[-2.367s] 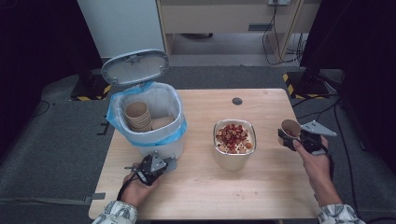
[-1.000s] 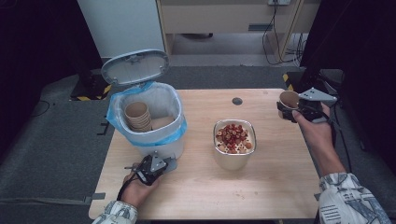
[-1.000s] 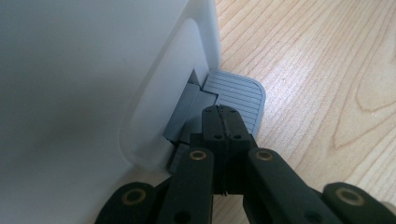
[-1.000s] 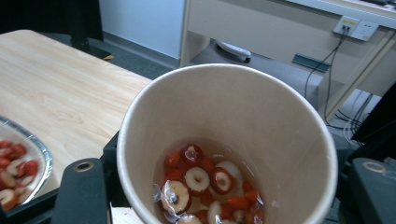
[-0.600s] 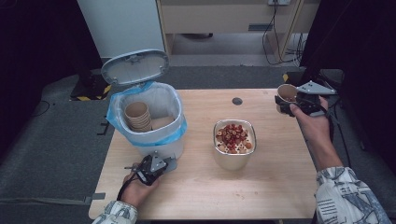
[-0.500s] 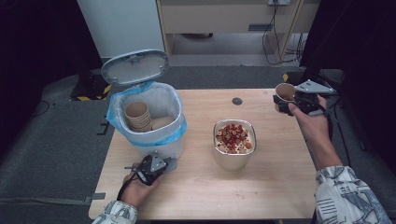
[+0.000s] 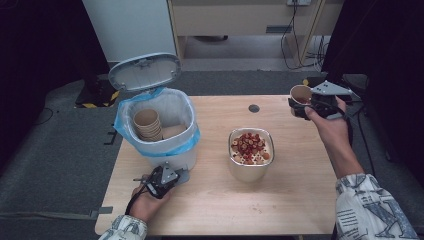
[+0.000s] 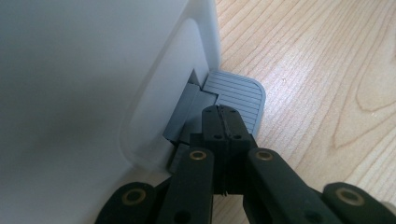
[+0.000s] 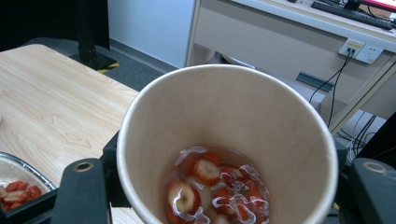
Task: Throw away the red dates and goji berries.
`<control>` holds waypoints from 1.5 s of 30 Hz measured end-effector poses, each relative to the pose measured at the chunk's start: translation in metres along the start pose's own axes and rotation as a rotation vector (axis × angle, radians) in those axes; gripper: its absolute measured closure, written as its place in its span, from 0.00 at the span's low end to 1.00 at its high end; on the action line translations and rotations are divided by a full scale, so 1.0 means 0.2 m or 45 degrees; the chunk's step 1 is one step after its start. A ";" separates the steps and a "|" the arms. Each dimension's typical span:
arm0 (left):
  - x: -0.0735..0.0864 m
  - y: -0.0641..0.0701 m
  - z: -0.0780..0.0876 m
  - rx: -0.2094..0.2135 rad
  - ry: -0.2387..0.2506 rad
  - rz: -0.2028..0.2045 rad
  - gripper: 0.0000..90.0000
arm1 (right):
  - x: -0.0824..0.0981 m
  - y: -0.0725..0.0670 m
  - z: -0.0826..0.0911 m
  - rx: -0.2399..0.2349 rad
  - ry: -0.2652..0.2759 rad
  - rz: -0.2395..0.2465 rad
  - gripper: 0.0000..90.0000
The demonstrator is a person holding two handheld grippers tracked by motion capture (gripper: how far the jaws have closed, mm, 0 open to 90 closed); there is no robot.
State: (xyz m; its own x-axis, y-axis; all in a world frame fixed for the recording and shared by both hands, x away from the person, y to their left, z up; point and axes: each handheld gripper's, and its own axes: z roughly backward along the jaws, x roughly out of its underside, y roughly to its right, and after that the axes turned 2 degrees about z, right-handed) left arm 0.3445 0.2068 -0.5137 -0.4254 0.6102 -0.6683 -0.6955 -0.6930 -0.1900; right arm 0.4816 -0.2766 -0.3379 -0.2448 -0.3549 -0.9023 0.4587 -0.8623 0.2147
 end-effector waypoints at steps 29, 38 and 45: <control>0.00 0.00 0.00 0.002 0.001 0.002 1.00 | -0.13 -0.10 -0.09 -0.053 0.029 0.094 0.34; 0.00 0.00 0.00 0.005 0.002 0.007 1.00 | -0.16 -0.14 -0.11 -0.074 0.032 0.104 0.34; 0.00 0.00 0.00 0.002 0.006 0.008 1.00 | -0.17 -0.16 -0.13 -0.089 0.039 0.122 0.34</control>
State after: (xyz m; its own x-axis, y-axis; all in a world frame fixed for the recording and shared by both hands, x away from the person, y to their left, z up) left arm 0.3446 0.2069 -0.5139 -0.4273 0.6040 -0.6727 -0.6936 -0.6963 -0.1846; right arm 0.4964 -0.2275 -0.3240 -0.1713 -0.4225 -0.8900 0.5376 -0.7972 0.2749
